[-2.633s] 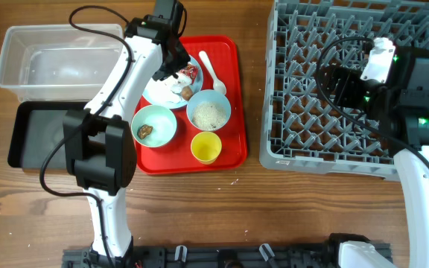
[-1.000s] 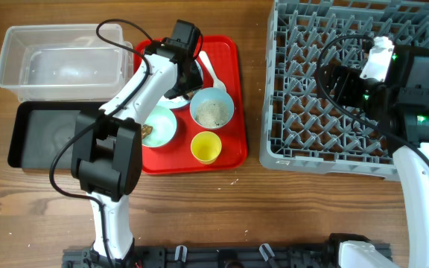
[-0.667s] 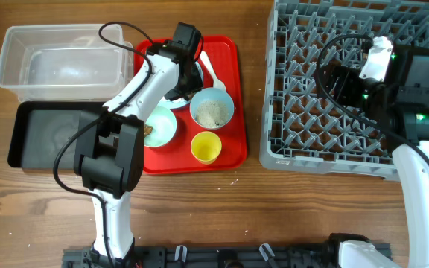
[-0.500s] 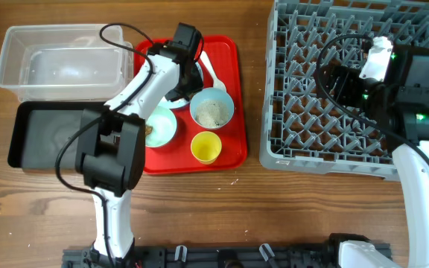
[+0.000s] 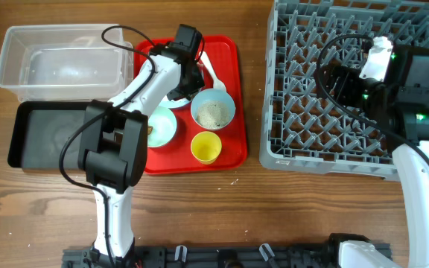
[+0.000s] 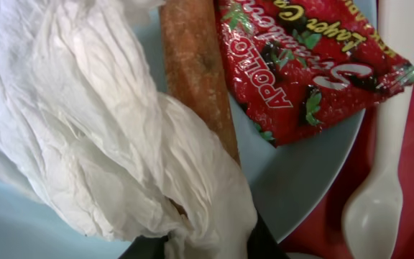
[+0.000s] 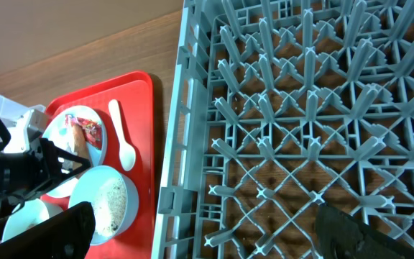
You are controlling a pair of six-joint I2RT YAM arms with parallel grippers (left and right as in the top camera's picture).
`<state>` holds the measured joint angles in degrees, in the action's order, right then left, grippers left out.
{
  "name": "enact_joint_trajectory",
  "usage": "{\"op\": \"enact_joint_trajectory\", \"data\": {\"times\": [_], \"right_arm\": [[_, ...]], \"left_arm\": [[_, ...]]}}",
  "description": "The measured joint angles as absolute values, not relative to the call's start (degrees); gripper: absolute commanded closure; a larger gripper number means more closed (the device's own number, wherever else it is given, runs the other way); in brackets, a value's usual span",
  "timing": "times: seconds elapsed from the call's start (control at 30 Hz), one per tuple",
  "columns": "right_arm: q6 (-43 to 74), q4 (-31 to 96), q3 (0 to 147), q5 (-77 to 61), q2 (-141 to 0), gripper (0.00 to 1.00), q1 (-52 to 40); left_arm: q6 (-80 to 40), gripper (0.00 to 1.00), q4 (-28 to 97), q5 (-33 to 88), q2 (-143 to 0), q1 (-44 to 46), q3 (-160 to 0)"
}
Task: Sort waste into correct bins and load items into the dishwasher rack
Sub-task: 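Grasp the white tissue on the blue plate with the left gripper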
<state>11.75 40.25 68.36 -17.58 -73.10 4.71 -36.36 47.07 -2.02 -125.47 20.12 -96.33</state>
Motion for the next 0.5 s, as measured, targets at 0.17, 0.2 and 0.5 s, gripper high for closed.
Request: {"op": "enact_joint_trajectory", "data": {"times": [0.17,0.2,0.5], "right_arm": [[11.75,40.25,68.36,-17.58,-73.10,0.00,4.71],[11.77,40.23,68.36,-17.58,-73.10,0.00,4.71],[11.75,40.25,68.36,-17.58,-73.12,0.00,4.71]], "left_arm": [[-36.32,0.88,48.86,-0.73,-122.30,17.93,-96.71],[-36.29,0.88,48.86,-0.32,-119.96,17.41,-96.71],[-36.38,0.79,51.86,4.40,-109.49,16.75,-97.95]]}}
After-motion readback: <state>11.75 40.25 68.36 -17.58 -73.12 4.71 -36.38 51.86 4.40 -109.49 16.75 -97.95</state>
